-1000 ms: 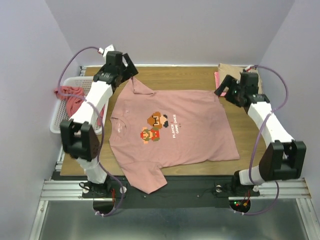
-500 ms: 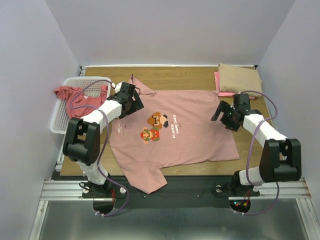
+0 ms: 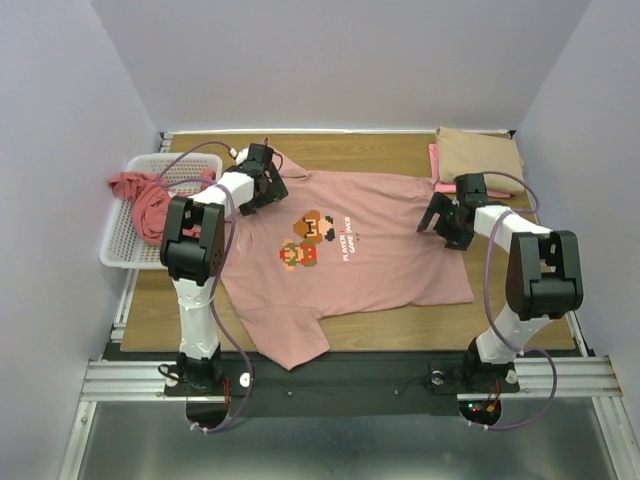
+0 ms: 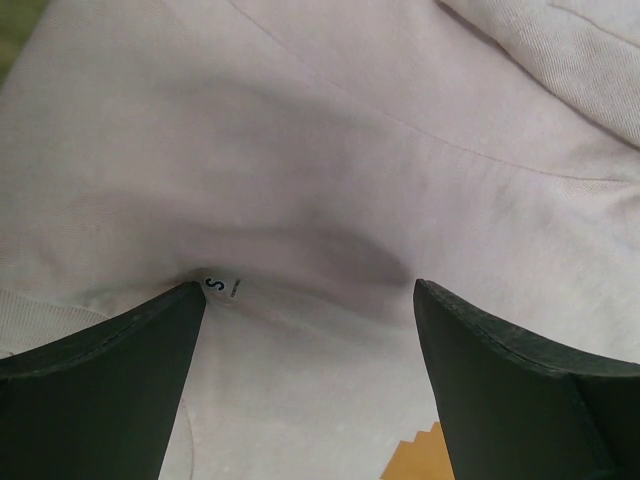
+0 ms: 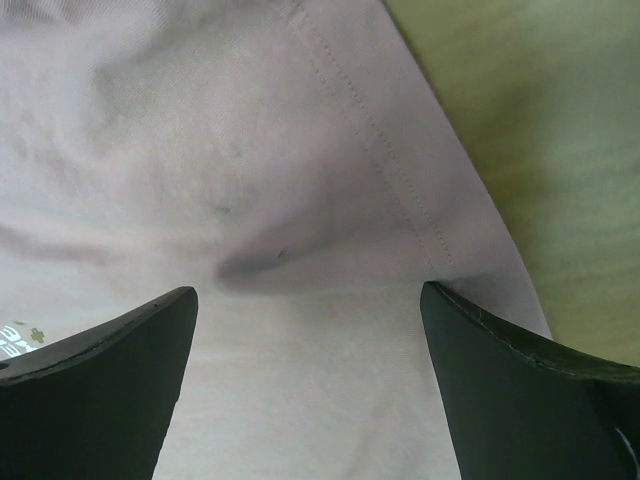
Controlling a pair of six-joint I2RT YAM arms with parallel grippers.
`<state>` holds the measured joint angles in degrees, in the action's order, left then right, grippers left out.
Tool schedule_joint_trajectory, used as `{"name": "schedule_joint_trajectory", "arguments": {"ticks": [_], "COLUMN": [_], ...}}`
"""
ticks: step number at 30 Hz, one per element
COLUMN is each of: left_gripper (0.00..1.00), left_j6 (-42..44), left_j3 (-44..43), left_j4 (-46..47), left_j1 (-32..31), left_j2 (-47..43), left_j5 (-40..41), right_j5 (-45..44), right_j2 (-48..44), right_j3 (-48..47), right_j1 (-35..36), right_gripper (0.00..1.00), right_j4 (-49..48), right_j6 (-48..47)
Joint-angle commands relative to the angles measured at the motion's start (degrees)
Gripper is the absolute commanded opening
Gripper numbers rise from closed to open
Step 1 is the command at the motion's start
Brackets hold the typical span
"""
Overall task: Fold and stack the t-shirts
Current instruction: Flatten the tshirt out
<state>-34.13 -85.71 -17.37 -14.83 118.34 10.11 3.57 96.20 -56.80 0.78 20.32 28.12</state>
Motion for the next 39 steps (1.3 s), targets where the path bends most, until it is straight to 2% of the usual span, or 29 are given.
{"name": "schedule_joint_trajectory", "arguments": {"ticks": [1, 5, 9, 11, 16, 17, 20, 24, 26, 28, 29, 34, 39], "left_gripper": [0.98, 0.98, 0.98, 0.98, 0.98, 0.98, 0.98, 0.98, 0.98, 0.98, 0.98, 0.98, 0.99], "left_j6": [2.66, 4.16, 5.56, 6.00, 5.66, 5.39, 3.29, -2.24, -8.03, -14.61, -16.65, -30.87, -43.89], "left_j3": [-5.07, -10.95, -17.98, -18.26, -13.00, -11.34, -1.07, 17.62, 23.72, 31.61, 34.10, 49.46, 60.83], "left_j4": [-2.58, -4.43, -6.63, -6.80, -6.81, -6.54, -4.36, -4.07, -6.71, -9.34, -11.70, -20.76, -19.37], "left_j1": [2.00, 2.35, 2.44, 2.44, 2.09, 1.65, 0.77, -3.70, -6.51, -9.76, -12.91, -20.58, -31.03], "left_j2": [4.34, 8.21, 12.17, 12.00, 4.46, 0.00, -8.54, -28.31, -37.34, -42.30, -46.76, -58.65, -70.87], "left_j5": [-0.79, -0.88, -2.72, -3.60, -4.13, -3.78, -2.99, -0.71, 0.52, 0.35, 0.09, -2.44, -8.88], "right_j5": [-3.22, -3.31, -2.08, -1.73, 1.16, 1.43, 2.75, 2.14, 1.61, 1.61, 2.05, 1.18, 0.38], "right_j2": [6.97, 9.26, 7.69, 6.55, -0.55, -1.80, -8.10, -16.56, -20.16, -24.80, -25.97, -31.86, -32.92], "right_j3": [-2.96, -4.81, -4.56, -4.11, -3.41, -3.15, -0.79, 4.93, 7.65, 11.34, 12.57, 16.80, 17.60], "right_j1": [-0.07, -0.07, -0.07, 0.01, -0.07, -0.07, 0.01, -0.07, -0.07, -0.07, -0.07, -0.07, -0.07], "right_gripper": [1.00, 1.00, 1.00, 1.00, 1.00, 1.00, 1.00, 1.00, 1.00, 1.00, 1.00, 1.00, 1.00], "right_j4": [-2.30, -2.39, -2.30, -2.21, -1.95, -1.86, -1.68, -0.98, -0.28, 0.25, 0.69, 2.27, 2.53], "right_j6": [0.53, 0.62, 0.71, 0.19, -0.70, -0.35, 0.62, 1.06, 1.93, 2.64, 3.25, 4.49, 5.37]}}
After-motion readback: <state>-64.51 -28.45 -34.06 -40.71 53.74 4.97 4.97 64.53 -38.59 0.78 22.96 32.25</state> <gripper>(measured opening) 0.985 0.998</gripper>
